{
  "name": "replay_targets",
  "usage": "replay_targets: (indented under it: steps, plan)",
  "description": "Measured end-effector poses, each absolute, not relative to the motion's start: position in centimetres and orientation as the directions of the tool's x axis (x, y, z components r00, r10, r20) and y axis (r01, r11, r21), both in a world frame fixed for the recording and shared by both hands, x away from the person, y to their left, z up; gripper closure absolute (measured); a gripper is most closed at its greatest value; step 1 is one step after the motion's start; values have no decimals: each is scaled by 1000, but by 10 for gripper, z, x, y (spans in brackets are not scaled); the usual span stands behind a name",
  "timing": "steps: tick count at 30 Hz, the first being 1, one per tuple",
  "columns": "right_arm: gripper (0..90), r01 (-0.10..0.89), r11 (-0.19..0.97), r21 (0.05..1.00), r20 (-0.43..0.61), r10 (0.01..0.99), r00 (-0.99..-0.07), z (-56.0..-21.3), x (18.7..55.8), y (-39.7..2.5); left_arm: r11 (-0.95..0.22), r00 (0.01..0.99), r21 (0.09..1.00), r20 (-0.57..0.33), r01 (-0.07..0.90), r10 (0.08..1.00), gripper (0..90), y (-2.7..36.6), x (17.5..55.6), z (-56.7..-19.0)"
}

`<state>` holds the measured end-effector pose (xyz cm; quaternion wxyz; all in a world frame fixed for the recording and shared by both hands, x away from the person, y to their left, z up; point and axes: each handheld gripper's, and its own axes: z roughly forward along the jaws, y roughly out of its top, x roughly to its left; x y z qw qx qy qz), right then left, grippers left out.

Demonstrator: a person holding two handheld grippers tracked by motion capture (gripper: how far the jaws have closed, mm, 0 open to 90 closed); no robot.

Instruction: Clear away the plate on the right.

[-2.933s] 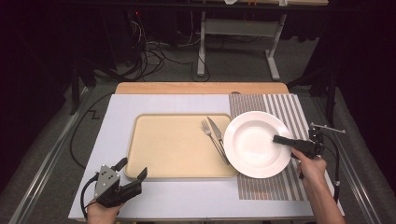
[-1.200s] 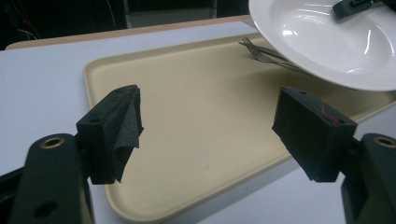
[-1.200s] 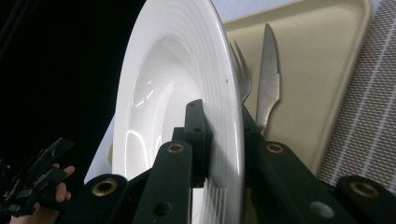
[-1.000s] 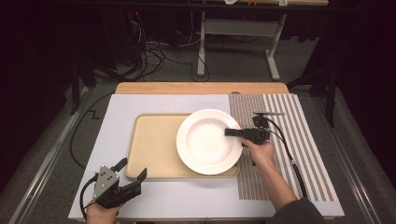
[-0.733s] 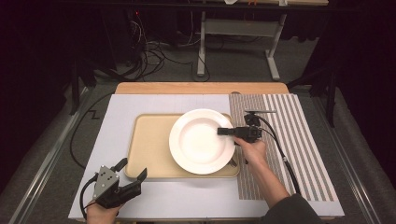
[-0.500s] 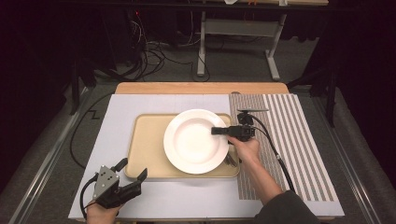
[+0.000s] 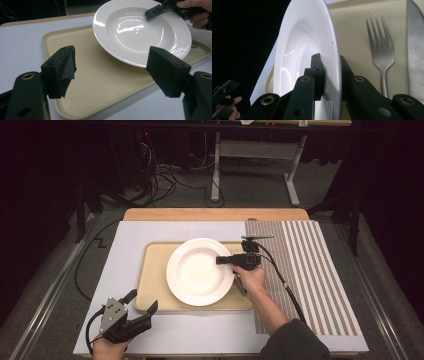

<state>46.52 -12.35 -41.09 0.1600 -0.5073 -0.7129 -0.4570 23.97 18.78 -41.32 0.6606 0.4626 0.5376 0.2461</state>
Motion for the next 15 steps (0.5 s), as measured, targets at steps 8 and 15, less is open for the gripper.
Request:
replay_targets:
  steps: [8,15]
  plan:
    - [808,874,71,482,686,589,-426,-417,466,-111,455,304,874,-486,171,819,245,188,239,-413]
    - [805,877,65,476,689,593,-418,-421,466,-107,455,304,874,-486,172,819,245,188,239,-413]
